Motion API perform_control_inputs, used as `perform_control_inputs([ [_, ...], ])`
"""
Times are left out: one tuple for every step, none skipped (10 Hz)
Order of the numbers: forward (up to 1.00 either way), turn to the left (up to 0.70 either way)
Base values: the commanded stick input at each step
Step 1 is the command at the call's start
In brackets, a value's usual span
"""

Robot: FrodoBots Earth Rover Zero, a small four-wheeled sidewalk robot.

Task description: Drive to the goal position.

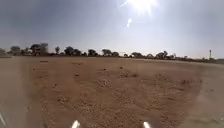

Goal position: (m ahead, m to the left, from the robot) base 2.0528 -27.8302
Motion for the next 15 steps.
perform_control_inputs([
  [0.70,0.00],
  [0.70,0.00],
  [0.70,0.00],
  [0.70,0.00],
  [0.70,0.00],
  [0.70,0.00],
  [0.70,0.00],
  [0.70,0.00],
  [0.70,0.00],
  [0.70,0.00],
  [0.70,0.00],
  [0.70,0.00],
  [0.70,0.00],
  [0.70,0.00],
  [0.70,-0.04],
])
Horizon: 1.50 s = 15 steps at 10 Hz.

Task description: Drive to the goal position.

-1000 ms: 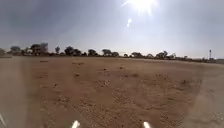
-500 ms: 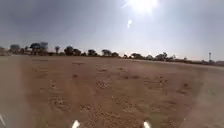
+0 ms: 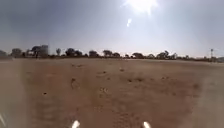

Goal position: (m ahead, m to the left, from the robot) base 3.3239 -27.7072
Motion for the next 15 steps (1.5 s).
perform_control_inputs([
  [0.70,-0.13],
  [0.70,-0.35],
  [0.70,-0.35],
  [0.70,-0.35],
  [0.70,-0.35],
  [0.70,-0.35],
  [0.70,-0.35],
  [0.70,-0.35],
  [0.70,-0.35],
  [0.70,-0.35],
  [0.70,-0.35],
  [0.70,-0.35],
  [0.70,-0.35],
  [0.70,-0.35],
  [0.70,-0.35],
])
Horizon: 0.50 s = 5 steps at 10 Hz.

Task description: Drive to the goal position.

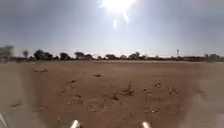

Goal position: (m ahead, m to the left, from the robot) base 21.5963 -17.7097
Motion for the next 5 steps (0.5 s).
perform_control_inputs([
  [0.70,-0.35],
  [0.70,-0.35],
  [0.70,-0.35],
  [0.70,-0.35],
  [0.70,-0.35],
])
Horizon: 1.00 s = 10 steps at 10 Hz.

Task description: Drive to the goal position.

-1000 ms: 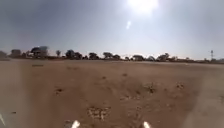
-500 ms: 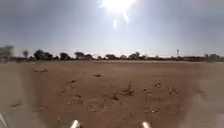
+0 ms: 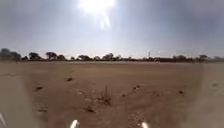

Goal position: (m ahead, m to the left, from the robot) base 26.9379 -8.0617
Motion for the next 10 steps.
perform_control_inputs([
  [0.70,-0.35],
  [0.70,-0.35],
  [0.70,-0.35],
  [0.70,-0.35],
  [0.70,-0.35],
  [0.70,-0.35],
  [0.70,-0.35],
  [0.70,0.00],
  [0.70,0.00],
  [0.70,0.00],
])
